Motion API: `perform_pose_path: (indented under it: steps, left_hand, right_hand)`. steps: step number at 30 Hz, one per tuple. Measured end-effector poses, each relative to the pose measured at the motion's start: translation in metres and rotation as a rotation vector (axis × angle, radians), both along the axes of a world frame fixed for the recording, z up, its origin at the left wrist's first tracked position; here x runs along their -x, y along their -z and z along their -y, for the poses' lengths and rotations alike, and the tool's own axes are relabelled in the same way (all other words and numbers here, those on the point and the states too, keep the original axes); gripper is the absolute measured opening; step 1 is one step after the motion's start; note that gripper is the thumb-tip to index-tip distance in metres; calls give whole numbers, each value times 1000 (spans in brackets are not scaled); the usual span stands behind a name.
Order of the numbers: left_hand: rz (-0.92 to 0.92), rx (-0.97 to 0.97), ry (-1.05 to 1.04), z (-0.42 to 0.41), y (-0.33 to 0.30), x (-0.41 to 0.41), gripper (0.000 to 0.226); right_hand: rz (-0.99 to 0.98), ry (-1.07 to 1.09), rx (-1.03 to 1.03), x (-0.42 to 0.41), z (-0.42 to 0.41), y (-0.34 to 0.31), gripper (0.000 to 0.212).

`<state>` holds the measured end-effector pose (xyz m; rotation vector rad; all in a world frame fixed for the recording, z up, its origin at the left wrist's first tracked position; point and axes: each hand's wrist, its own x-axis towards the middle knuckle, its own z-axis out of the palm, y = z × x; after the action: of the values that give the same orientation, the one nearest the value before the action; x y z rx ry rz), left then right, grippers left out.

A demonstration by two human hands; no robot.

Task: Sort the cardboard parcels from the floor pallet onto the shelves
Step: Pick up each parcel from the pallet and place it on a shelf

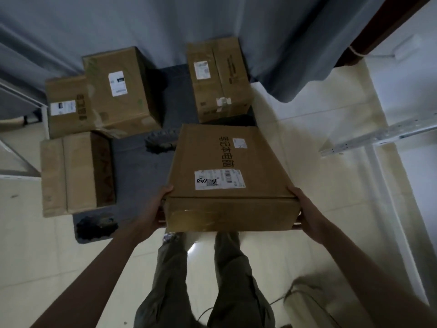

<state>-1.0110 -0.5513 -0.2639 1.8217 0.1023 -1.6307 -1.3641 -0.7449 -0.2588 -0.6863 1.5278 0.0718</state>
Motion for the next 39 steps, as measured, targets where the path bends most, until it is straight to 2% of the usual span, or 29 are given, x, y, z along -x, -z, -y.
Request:
perform_pose_path:
  steps: [6,9,13,15,19,25,29,32,34,39]
  left_hand:
    - [-73,3,-117,46,117,37,74]
    - [-96,6,-205,65,178,48,80]
    - [-108,32,-241,85,252,59,75]
    - [-111,45,-234,93,283,63,66]
    - [-115,-5,-169,99,335,69,26]
    - [-128,53,-206,93,391,77,17]
    - [-132,124,-270,81,425,77,20]
    - [-114,168,-278,74,453,81,45]
    - [-56,177,-193,74,468,84,49]
    - [34,63,16,85,497,87,73]
  right_hand:
    - [-3,97,78,15,65,119,47]
    - [18,128,128,18,83,183,46]
    - [70,155,196,26,97,258,49]
    - [99,147,226,31,102,289,53]
    - [146,108,290,32,108,334,62]
    - [189,82,343,32,116,383,64]
    - [193,96,347,35,115,408,62]
    - [185,128,327,39,113,431,56]
    - [179,123,319,39,113,446,48]
    - [128,5,353,26,109,470,52]
